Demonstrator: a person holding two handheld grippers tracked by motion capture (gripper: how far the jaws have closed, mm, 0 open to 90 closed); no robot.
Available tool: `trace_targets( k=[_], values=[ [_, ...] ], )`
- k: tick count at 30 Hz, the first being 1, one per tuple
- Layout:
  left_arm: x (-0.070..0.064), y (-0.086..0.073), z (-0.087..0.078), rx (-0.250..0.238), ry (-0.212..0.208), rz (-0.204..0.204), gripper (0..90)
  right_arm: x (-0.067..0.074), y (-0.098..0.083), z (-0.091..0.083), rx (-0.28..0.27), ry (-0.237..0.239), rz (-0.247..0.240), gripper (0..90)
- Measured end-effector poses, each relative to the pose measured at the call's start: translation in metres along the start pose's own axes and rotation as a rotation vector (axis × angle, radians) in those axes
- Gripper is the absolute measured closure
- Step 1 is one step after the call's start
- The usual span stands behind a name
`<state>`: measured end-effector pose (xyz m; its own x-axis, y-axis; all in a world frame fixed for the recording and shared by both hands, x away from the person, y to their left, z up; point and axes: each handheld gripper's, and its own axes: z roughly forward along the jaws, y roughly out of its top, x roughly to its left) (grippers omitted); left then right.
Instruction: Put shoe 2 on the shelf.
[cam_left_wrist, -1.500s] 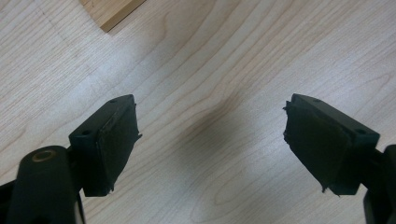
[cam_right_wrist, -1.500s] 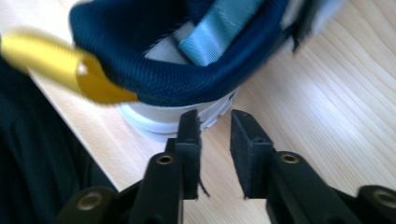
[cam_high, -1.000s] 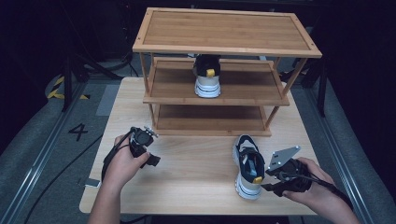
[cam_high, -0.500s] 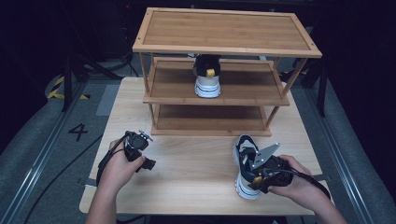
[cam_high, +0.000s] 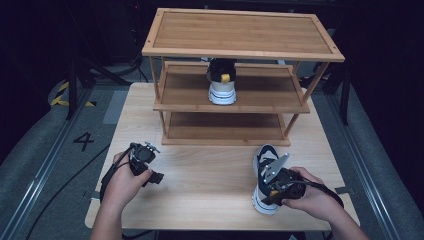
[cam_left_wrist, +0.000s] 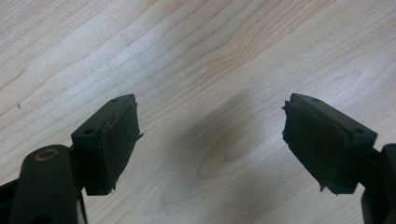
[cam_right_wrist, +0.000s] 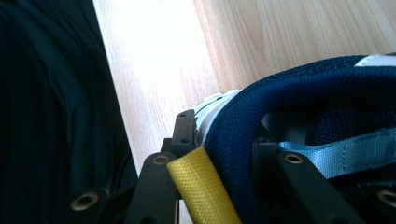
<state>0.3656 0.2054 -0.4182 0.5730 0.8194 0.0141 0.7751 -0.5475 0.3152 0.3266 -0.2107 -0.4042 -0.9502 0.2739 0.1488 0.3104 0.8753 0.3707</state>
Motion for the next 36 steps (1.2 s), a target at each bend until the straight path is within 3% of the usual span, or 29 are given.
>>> trace_targets(
  k=[6, 9, 16, 27, 31, 36],
  values=[
    [0.002, -0.003, 0.000, 0.006, 0.007, -0.009, 18.8, 0.002, 0.006, -0.011, -0.023, 0.014, -0.014, 70.8],
    [0.002, -0.005, -0.002, 0.003, 0.015, -0.010, 18.8, 0.005, 0.012, -0.025, -0.030, 0.010, -0.034, 70.8],
    [0.005, -0.008, -0.005, -0.001, 0.018, -0.017, 18.6, 0.007, 0.028, -0.057, -0.019, 0.011, -0.029, 70.7],
    [0.007, -0.009, -0.005, -0.005, 0.009, -0.022, 18.6, 0.016, 0.053, -0.101, -0.024, -0.008, -0.083, 70.6],
    [0.007, -0.009, -0.005, -0.003, 0.004, -0.019, 18.5, 0.018, 0.059, -0.113, -0.026, 0.017, -0.104, 70.5],
    [0.008, -0.010, -0.002, 0.014, 0.001, -0.019, 18.4, 0.022, 0.067, -0.126, -0.029, 0.013, -0.132, 70.5]
  ],
)
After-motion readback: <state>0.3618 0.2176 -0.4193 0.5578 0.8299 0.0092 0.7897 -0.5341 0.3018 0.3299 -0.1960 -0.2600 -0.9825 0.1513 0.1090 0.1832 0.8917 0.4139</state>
